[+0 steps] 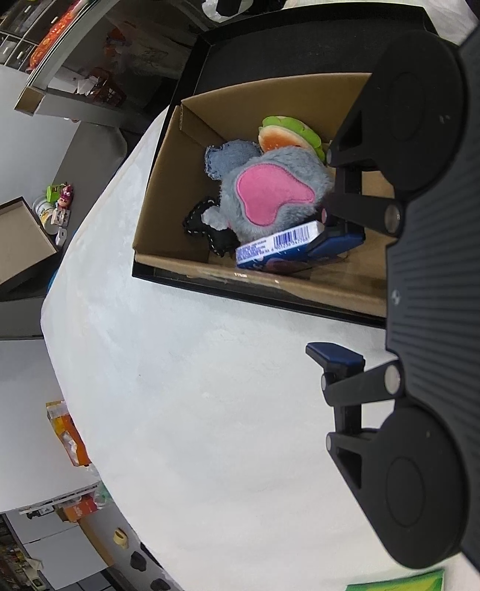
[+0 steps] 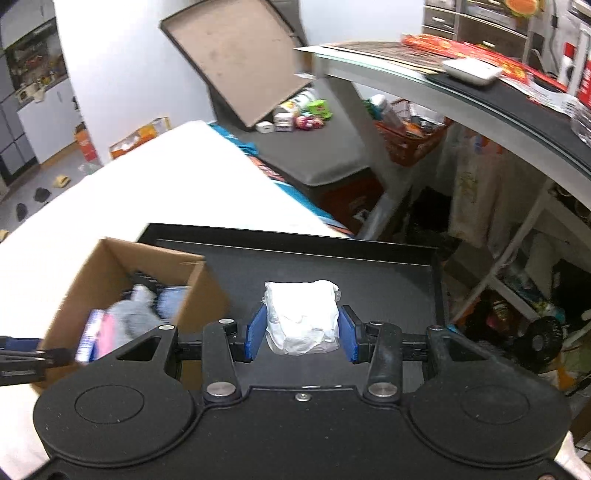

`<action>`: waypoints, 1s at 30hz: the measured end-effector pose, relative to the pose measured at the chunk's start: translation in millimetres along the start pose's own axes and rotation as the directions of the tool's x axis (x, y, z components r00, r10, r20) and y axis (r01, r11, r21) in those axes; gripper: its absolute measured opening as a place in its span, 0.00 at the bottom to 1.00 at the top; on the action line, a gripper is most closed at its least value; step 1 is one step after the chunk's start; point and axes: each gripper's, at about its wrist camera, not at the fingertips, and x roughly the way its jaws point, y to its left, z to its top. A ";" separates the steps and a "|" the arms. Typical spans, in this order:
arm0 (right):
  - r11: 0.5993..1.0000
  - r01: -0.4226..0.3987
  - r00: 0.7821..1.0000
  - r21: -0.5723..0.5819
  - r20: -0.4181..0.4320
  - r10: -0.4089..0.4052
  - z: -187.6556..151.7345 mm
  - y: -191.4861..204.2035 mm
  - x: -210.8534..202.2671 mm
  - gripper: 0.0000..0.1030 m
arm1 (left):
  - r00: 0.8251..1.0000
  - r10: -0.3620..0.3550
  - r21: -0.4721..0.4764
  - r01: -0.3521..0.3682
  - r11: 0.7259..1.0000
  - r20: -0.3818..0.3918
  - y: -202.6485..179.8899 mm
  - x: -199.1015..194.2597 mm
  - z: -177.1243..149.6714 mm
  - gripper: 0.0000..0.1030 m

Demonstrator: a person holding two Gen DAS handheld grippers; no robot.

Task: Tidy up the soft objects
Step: 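Carry the white tissue ball into the box and open the right tool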

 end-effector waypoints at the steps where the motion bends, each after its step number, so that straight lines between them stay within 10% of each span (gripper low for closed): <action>1: 1.000 -0.010 1.000 -0.006 0.002 0.010 0.8 5.5 -2.5 0.41 | 1.000 -0.002 -0.004 0.002 1.000 -0.003 2.3 0.4 -0.8 0.48; 20: 0.989 -0.126 0.992 -0.078 -0.012 0.125 4.3 82.6 -19.2 0.41 | 0.998 -0.070 -0.039 0.070 0.997 -0.005 23.6 0.2 -10.9 0.47; 30: 0.983 -0.154 0.988 -0.102 -0.043 0.150 -6.1 108.3 -19.2 0.41 | 0.995 -0.097 -0.055 0.096 0.994 -0.009 28.5 6.8 -21.0 0.30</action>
